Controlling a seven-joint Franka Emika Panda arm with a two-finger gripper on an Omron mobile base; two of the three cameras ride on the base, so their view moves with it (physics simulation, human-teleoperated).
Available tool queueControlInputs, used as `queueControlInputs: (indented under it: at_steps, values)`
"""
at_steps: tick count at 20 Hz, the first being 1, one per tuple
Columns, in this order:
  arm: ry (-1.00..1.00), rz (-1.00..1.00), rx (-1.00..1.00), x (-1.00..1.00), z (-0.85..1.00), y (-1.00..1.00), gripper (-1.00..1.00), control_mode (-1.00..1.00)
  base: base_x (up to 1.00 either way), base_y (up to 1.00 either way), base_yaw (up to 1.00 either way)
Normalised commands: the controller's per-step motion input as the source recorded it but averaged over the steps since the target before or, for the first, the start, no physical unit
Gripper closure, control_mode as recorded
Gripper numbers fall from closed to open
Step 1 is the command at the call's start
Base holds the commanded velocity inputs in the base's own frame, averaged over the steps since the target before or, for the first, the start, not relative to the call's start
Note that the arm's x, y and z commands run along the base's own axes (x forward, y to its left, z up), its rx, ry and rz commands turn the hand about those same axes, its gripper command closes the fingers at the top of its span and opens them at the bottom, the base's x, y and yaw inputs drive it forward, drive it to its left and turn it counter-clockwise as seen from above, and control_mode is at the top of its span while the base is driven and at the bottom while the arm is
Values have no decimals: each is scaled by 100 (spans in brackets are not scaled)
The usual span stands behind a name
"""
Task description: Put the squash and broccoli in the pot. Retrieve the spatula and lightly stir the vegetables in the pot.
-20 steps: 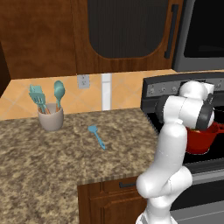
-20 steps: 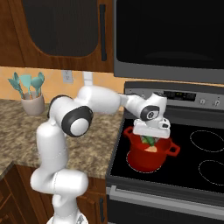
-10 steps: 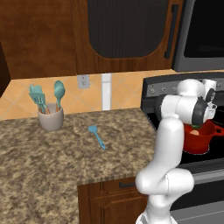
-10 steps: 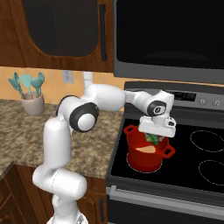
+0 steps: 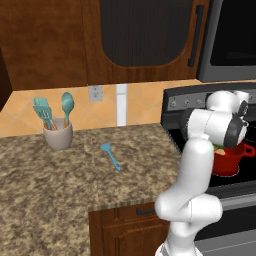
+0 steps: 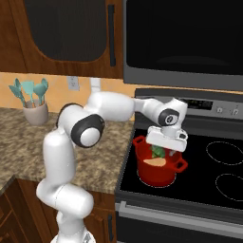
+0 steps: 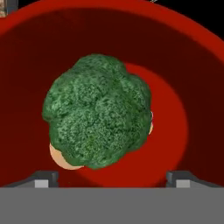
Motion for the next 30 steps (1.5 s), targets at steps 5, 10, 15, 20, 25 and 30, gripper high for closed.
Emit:
queueControlInputs:
  at_steps: [5,10,15,20,25,30]
  values:
    - [0,0,0,-64,1,9,-100,-100,0,0,0]
    - [-4,0,0,-74,32,0,-100,-100,0,0,0]
    - [-10,0,0,-30,71,29,-100,-100,0,0,0]
    - [-12,0,-3,-21,19,48,-100,-100,0,0,0]
    - [1,1,-5,0,-2,38,-100,-100,0,0,0]
    - [-3,6,0,-13,0,100,-100,-100,0,0,0]
